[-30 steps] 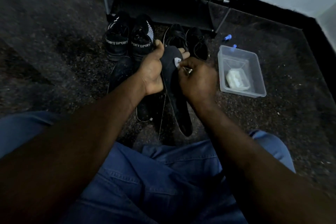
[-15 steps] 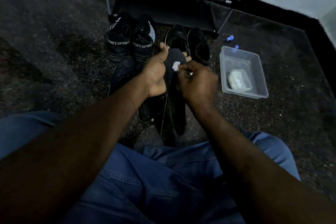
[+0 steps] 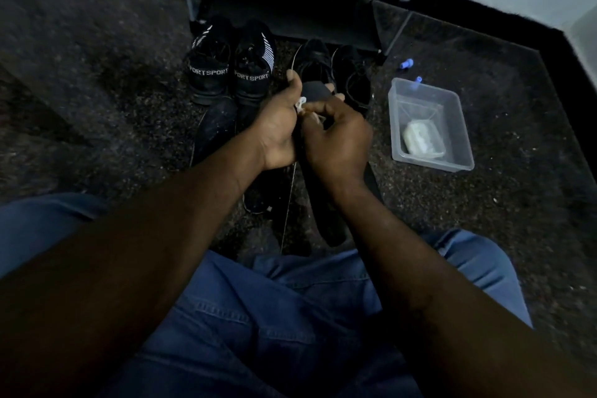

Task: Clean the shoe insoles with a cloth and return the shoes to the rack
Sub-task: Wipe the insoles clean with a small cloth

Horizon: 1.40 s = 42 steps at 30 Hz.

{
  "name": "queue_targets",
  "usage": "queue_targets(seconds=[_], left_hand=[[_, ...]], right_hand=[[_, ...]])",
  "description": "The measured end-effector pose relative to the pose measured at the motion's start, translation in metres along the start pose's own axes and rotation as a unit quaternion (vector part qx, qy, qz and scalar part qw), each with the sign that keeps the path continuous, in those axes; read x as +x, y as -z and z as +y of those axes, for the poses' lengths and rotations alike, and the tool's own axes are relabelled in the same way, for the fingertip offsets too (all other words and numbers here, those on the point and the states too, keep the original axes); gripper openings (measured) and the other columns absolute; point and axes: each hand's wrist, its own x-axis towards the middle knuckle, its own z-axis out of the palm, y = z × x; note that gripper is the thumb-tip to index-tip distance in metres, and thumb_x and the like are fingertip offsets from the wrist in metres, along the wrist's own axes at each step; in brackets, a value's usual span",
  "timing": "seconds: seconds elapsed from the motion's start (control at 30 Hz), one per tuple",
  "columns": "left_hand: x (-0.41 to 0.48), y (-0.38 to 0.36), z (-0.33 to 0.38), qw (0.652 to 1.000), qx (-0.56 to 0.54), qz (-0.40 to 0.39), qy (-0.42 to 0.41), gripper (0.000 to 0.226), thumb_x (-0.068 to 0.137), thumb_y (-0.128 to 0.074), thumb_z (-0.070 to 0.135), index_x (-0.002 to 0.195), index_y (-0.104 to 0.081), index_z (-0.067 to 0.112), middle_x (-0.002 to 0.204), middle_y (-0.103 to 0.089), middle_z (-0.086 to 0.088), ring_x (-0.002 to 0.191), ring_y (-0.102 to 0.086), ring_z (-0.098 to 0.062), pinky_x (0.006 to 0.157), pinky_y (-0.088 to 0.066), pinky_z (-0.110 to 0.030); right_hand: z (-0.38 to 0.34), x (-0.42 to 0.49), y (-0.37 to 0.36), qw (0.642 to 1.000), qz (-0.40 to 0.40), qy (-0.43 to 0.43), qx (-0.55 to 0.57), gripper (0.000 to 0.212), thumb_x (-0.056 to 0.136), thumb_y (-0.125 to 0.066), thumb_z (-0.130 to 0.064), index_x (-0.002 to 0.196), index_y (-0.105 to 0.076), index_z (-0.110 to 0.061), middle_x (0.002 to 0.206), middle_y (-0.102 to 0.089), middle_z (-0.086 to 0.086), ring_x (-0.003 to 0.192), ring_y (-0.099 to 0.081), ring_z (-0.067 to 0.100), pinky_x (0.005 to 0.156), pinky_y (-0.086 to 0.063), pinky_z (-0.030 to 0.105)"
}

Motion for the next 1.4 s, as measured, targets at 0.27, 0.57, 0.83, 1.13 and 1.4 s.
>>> queue_targets(seconds=[0.27,0.57,0.83,1.13,1.4], left_hand=[[0.002,0.001,-0.002,1.0,0.005,0.018,0.003,0.078,0.101,-0.025,0.071,0.139,-0.063,0.013,0.137,-0.067,-0.013,0.127,-0.063,-0.031,0.102,-0.055,-0.044],[0.006,0.002,-0.01,1.0,-0.002,0.014,0.017,0.08,0.101,-0.024,0.071,0.144,-0.058,0.013,0.141,-0.064,-0.012,0.13,-0.062,-0.03,0.104,-0.053,-0.044],[0.008,0.001,-0.013,1.0,0.01,0.007,0.028,0.079,0.099,-0.027,0.075,0.139,-0.063,0.017,0.135,-0.068,-0.01,0.126,-0.065,-0.028,0.104,-0.053,-0.044],[0.006,-0.002,-0.018,0.999,0.011,0.008,0.032,0.075,0.1,-0.027,0.074,0.14,-0.062,0.021,0.136,-0.068,-0.01,0.128,-0.063,-0.027,0.108,-0.049,-0.045],[0.003,-0.004,-0.016,0.999,0.008,0.003,0.041,0.075,0.1,-0.026,0.074,0.134,-0.066,0.021,0.134,-0.069,-0.01,0.123,-0.066,-0.027,0.098,-0.054,-0.041]], right_hand=[[0.02,0.022,0.015,0.998,0.026,-0.02,-0.058,0.018,0.083,-0.062,-0.034,0.094,-0.076,-0.03,0.088,-0.077,-0.006,0.082,-0.072,0.02,0.077,-0.058,0.044],[0.019,0.008,0.011,0.991,0.005,0.051,-0.122,0.022,0.082,-0.062,-0.035,0.097,-0.076,-0.027,0.09,-0.076,-0.002,0.089,-0.069,0.028,0.081,-0.055,0.048],[0.017,0.008,0.01,0.993,-0.039,0.089,-0.069,0.019,0.087,-0.063,-0.029,0.095,-0.08,-0.025,0.09,-0.077,-0.004,0.086,-0.07,0.022,0.077,-0.055,0.039],[0.018,0.012,0.01,0.99,-0.021,0.083,-0.115,0.029,0.084,-0.055,-0.038,0.097,-0.08,-0.028,0.095,-0.075,-0.004,0.091,-0.067,0.024,0.079,-0.054,0.043],[0.017,0.019,0.008,0.99,0.019,0.049,-0.131,0.03,0.086,-0.055,-0.04,0.099,-0.081,-0.029,0.096,-0.075,-0.003,0.093,-0.066,0.028,0.08,-0.053,0.043]])
